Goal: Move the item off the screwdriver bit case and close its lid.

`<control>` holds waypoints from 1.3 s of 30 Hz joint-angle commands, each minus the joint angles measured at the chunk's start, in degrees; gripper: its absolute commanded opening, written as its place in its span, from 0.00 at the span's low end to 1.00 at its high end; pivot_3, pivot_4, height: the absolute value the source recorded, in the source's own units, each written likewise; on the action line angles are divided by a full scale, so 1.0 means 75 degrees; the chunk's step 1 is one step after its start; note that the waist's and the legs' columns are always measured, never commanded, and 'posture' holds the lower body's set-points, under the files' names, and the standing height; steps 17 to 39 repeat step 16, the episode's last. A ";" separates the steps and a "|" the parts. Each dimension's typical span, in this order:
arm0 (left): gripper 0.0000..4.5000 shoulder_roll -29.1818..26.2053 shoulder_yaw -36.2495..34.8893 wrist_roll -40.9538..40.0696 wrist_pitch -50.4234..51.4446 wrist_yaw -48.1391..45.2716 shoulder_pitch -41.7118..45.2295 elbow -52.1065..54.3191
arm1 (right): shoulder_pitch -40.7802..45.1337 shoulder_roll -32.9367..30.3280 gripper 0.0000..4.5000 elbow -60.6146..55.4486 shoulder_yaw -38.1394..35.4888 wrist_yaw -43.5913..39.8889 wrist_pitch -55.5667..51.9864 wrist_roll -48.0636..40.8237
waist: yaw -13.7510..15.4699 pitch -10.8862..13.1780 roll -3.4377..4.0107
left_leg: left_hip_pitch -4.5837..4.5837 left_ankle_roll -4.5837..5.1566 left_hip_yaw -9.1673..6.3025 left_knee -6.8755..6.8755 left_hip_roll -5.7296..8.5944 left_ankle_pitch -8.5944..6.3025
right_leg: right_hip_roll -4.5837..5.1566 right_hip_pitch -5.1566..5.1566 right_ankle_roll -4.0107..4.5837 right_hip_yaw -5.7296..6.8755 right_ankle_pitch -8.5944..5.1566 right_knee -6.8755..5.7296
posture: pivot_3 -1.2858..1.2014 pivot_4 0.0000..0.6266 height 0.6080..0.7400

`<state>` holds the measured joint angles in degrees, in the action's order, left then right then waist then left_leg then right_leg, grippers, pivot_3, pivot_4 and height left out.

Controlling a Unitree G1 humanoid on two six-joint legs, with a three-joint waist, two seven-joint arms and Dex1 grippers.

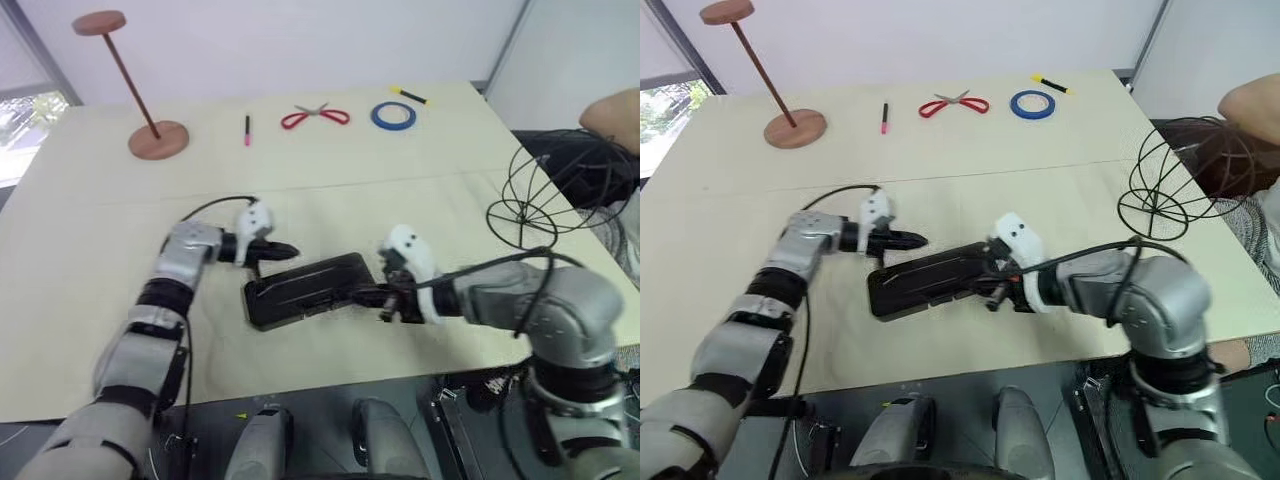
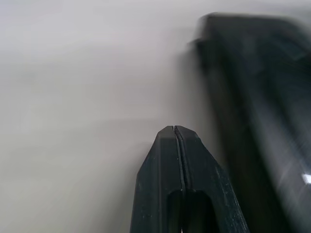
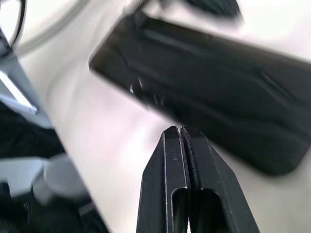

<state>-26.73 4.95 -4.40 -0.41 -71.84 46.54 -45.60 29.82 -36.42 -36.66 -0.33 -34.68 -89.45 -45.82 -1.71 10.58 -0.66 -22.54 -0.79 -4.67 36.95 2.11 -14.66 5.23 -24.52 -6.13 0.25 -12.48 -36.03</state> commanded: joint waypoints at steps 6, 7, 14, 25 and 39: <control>0.00 -0.1555 -0.1681 -0.1550 0.2570 0.0828 -0.1416 0.4474 | 0.0176 -0.1646 0.01 0.0180 -0.0203 -0.1320 0.1659 -0.0132 | 0.0028 0.0011 -0.0012 | -0.0005 0.0000 0.0005 0.0006 0.0001 -0.0001 | 0.0019 0.0001 -0.0002 -0.0004 0.0000 0.0004 | 0.52 0.24 1.00; 0.00 -0.1867 -0.1849 -0.1812 0.3006 0.0721 -0.1909 0.5208 | 0.0216 -0.1802 0.01 0.0284 -0.0192 -0.1430 0.1854 -0.0070 | 0.0019 0.0014 -0.0009 | -0.0003 0.0000 0.0006 0.0006 0.0002 -0.0001 | 0.0021 0.0002 -0.0003 -0.0004 -0.0001 0.0006 | 0.52 0.24 1.00; 0.00 -0.3549 -0.3778 -0.3882 0.5732 0.0290 -0.5319 0.8922 | 0.0163 -0.2426 0.01 0.0552 -0.0201 -0.1955 0.2634 -0.0002 | 0.0113 0.0036 -0.0008 | -0.0014 -0.0002 0.0008 -0.0001 -0.0015 -0.0004 | 0.0028 0.0001 0.0007 -0.0006 -0.0012 0.0036 | 0.52 0.24 1.00; 0.00 -0.3660 -0.4406 -0.4605 0.6410 0.0410 -0.5931 0.9610 | 0.0176 -0.2451 0.01 0.0615 -0.0197 -0.1984 0.2742 -0.0010 | 0.0135 0.0038 -0.0006 | -0.0023 -0.0002 0.0006 -0.0003 -0.0016 -0.0004 | 0.0032 0.0006 0.0026 -0.0003 -0.0022 0.0064 | 0.52 0.24 1.00; 0.00 -0.3660 -0.4406 -0.4605 0.6410 0.0410 -0.5931 0.9610 | 0.0176 -0.2451 0.01 0.0615 -0.0197 -0.1984 0.2742 -0.0010 | 0.0135 0.0038 -0.0006 | -0.0023 -0.0002 0.0006 -0.0003 -0.0016 -0.0004 | 0.0032 0.0006 0.0026 -0.0003 -0.0022 0.0064 | 0.52 0.24 1.00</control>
